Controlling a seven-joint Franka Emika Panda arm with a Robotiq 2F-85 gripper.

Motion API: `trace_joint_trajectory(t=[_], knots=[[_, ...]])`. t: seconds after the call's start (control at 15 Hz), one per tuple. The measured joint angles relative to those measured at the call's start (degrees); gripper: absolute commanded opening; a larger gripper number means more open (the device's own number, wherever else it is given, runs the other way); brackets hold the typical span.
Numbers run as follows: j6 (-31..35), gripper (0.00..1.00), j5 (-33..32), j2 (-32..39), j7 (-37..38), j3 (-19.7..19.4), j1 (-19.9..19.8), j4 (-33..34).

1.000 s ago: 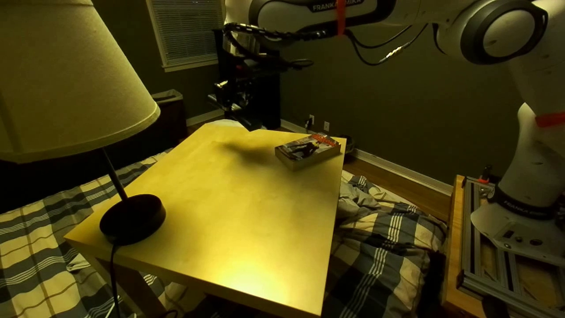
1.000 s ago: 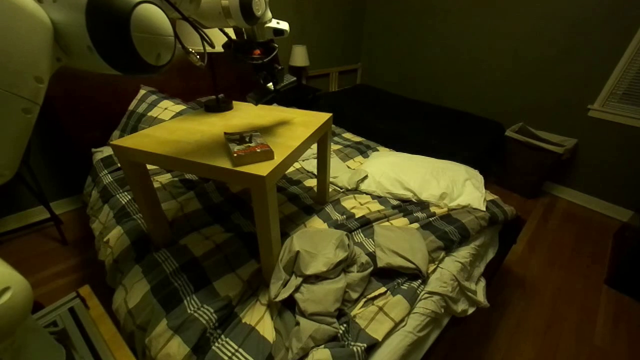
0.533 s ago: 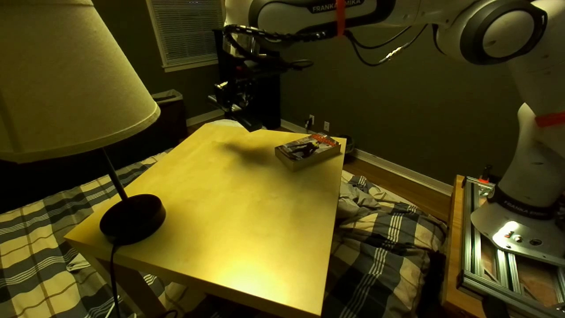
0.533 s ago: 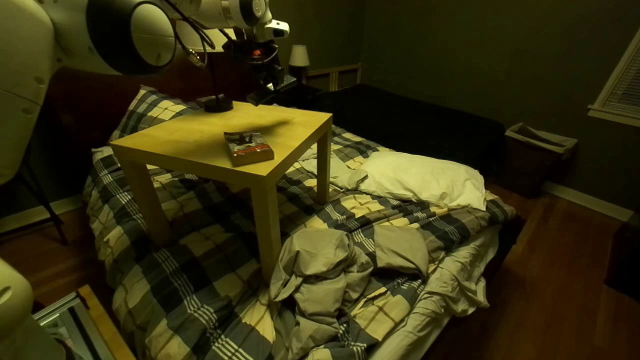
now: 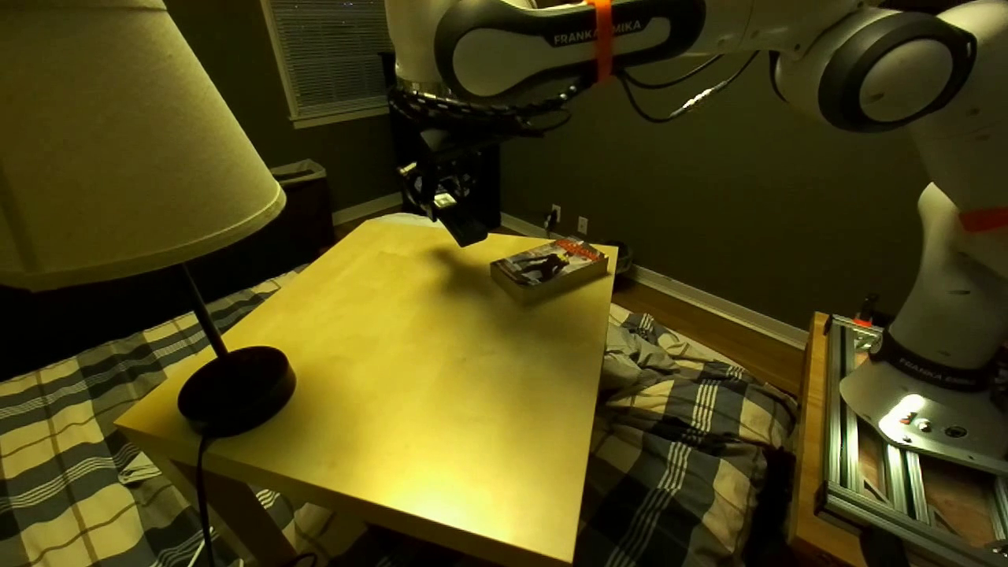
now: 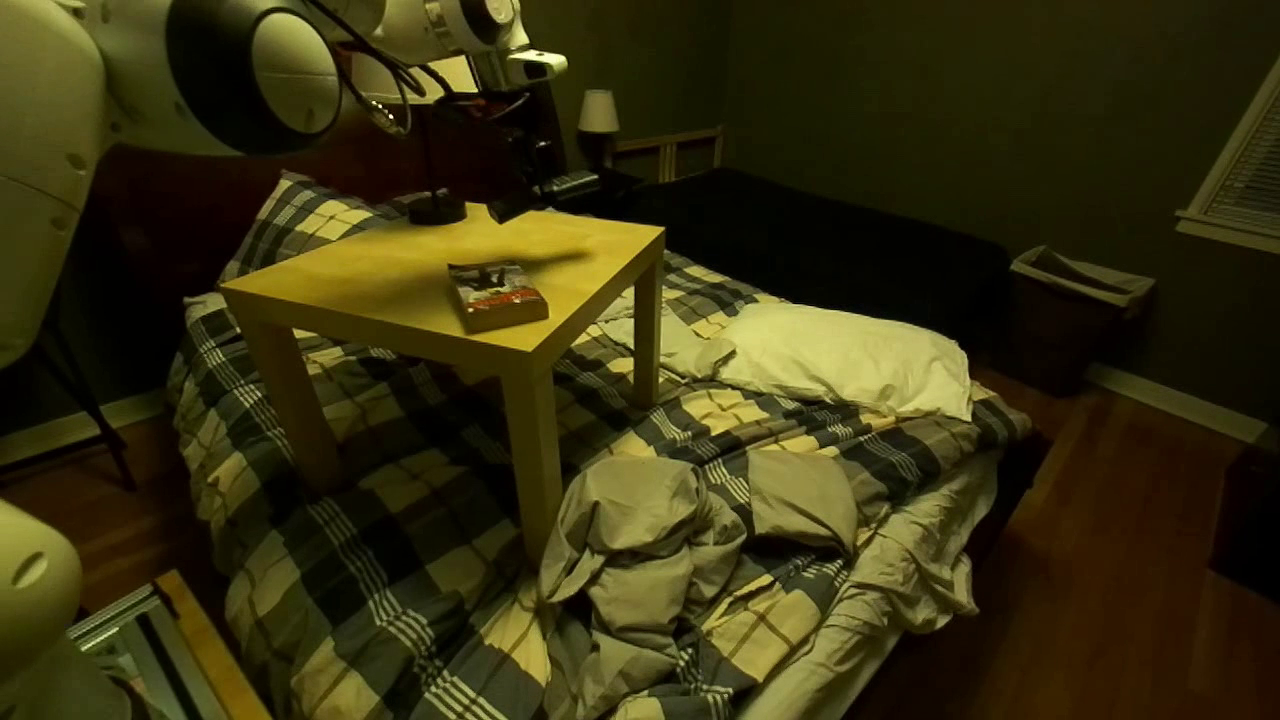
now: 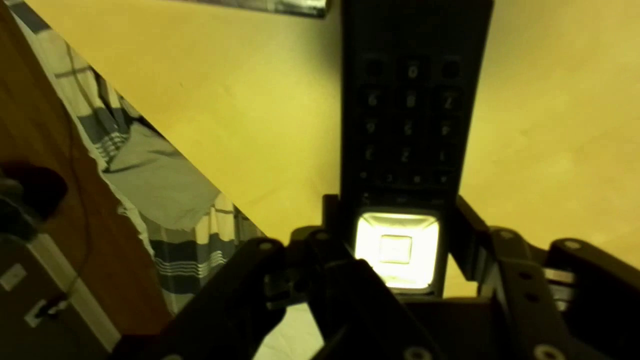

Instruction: Lift the remote, spin it and put it back on the table

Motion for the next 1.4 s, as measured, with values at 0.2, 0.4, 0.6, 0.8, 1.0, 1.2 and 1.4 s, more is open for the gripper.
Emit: trace_joint_trajectory(t=[0.2, 0.4, 0.6, 0.8, 1.0, 1.2, 1.4], knots=[[-8.94, 0.28, 0.1, 1.85, 7.35, -0.19, 1.12, 3.36], [-14.23, 0.28, 2.69, 4.26, 14.59, 0.01, 0.81, 6.98], [-14.89, 0.28, 6.67, 6.46, 21.34, 0.0, -0.15, 9.52], [-12.31, 0.28, 9.49, 8.37, 27.45, -0.01, -1.46, 11.55], [-6.82, 0.28, 10.62, 9.9, 33.52, -0.06, -2.5, 12.45], [-3.01, 0.28, 10.85, 10.99, 39.14, -0.35, -2.8, 13.03], [-4.04, 0.28, 10.4, 11.5, 46.39, -1.98, -2.34, 13.1]])
